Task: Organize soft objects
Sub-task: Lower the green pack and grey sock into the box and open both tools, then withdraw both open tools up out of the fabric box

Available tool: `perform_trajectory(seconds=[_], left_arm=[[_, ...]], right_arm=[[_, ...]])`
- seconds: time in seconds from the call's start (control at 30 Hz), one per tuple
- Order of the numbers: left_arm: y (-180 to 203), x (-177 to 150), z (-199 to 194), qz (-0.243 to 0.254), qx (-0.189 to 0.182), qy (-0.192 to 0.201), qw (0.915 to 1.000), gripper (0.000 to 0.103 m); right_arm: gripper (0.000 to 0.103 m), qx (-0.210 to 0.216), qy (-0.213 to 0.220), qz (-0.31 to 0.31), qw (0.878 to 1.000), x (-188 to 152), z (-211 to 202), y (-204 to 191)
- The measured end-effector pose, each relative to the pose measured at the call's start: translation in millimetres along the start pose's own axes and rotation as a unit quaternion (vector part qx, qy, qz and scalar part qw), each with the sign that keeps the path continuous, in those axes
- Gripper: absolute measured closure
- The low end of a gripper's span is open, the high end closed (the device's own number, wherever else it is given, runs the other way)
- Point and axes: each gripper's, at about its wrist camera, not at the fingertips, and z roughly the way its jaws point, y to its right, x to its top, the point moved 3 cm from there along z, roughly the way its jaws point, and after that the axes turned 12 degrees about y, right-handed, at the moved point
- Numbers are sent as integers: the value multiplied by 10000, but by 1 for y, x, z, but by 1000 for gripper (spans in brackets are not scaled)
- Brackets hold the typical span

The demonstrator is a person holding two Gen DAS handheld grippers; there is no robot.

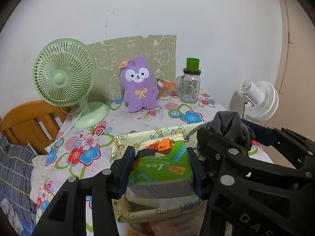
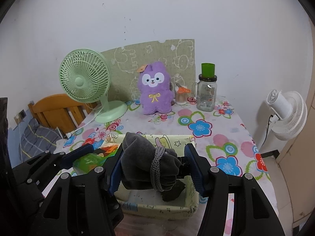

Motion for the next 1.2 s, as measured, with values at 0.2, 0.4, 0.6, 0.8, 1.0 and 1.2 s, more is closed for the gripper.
perform_trajectory(seconds=[0.2, 0.4, 0.6, 0.8, 1.0, 1.2], left_arm=[[0, -6, 16, -38, -112, -191, 9997, 45], [-6, -11, 26, 9, 27, -303, 9995, 32], [-15, -15, 32, -6, 213, -396, 9990, 23], [-24, -20, 39, -61, 314, -591, 9977, 19], [-22, -22, 42, -34, 218, -624, 9978, 12], [-20, -23, 41, -16, 175, -601, 9980, 5]], right_arm=[[41, 30, -84, -24, 10000, -3, 18, 5], [41, 86, -206, -16, 9997, -7, 34, 6], [41, 187, -313, 4, 9993, -12, 49, 3], [41, 331, -446, 21, 9985, -18, 64, -2], [19, 386, -611, -31, 9974, -24, 76, -6], [15, 332, -525, -74, 9980, -23, 72, -6]])
